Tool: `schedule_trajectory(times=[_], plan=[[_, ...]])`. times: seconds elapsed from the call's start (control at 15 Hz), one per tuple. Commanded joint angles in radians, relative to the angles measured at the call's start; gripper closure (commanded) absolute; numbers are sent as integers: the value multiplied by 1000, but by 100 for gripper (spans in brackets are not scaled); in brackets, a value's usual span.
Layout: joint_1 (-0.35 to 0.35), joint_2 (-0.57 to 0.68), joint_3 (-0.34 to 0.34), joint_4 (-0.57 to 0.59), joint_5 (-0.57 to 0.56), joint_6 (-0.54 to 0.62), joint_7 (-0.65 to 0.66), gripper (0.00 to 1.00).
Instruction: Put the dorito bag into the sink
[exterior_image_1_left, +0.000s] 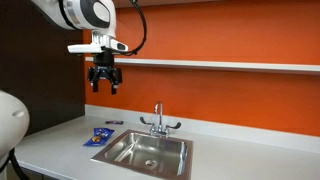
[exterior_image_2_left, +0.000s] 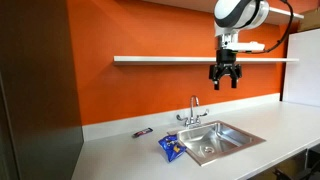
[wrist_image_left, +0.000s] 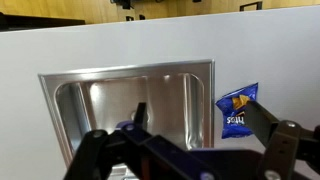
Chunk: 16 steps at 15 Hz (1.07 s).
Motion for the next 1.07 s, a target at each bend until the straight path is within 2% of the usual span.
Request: schedule_trajectory(times=[0.0, 0.53, 1.0], plan=[[-9, 1, 8, 2, 5, -2, -4, 0], [-9, 1, 8, 2, 5, -2, -4, 0], [44, 109, 35, 12, 19, 88, -37, 0]])
